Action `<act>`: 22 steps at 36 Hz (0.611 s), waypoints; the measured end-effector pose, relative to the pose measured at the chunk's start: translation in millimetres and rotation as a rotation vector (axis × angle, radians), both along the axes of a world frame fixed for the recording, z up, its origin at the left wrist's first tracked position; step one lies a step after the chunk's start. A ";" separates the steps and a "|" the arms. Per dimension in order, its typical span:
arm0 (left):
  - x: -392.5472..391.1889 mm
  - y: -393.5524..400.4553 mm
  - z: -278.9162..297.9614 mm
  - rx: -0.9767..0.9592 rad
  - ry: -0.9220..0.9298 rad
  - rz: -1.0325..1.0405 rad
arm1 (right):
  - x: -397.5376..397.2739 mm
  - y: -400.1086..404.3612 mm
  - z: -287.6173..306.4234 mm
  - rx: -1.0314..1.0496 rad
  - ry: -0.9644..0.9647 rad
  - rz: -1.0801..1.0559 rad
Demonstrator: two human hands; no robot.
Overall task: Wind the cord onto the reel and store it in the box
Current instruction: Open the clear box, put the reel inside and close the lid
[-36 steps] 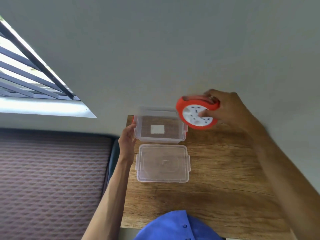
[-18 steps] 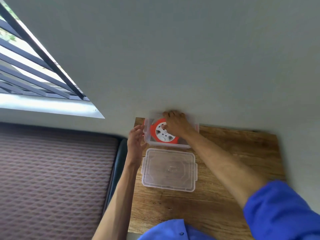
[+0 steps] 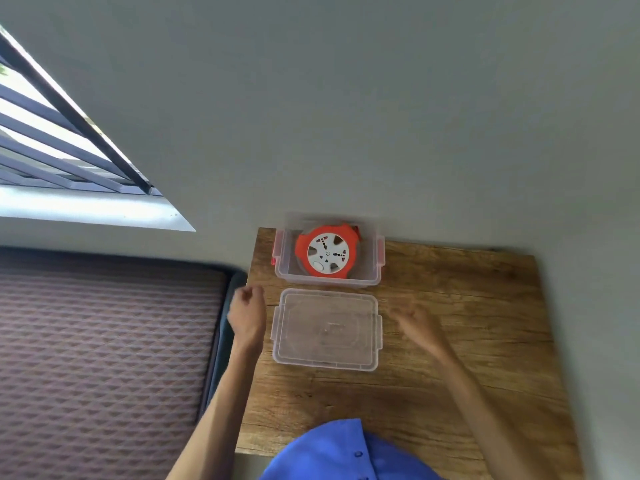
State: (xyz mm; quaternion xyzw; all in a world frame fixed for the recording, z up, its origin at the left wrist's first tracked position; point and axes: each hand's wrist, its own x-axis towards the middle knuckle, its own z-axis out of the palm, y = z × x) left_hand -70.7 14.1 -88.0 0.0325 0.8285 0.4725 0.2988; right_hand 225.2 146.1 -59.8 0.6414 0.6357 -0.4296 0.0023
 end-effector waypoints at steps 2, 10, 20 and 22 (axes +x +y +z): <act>19.8 -9.8 -6.3 -0.104 -0.050 -0.214 | 6.4 -21.2 -18.6 -0.193 0.038 -0.102; 42.1 -22.3 12.9 -0.128 -0.024 -0.366 | 18.3 -50.0 -3.4 0.007 0.333 -0.276; -32.4 -9.4 63.8 0.366 -0.340 -0.407 | 30.6 -0.3 70.1 -0.345 0.891 -0.256; -39.2 -0.5 72.3 0.335 -0.205 -0.536 | 15.3 8.8 80.5 -0.246 0.784 -0.173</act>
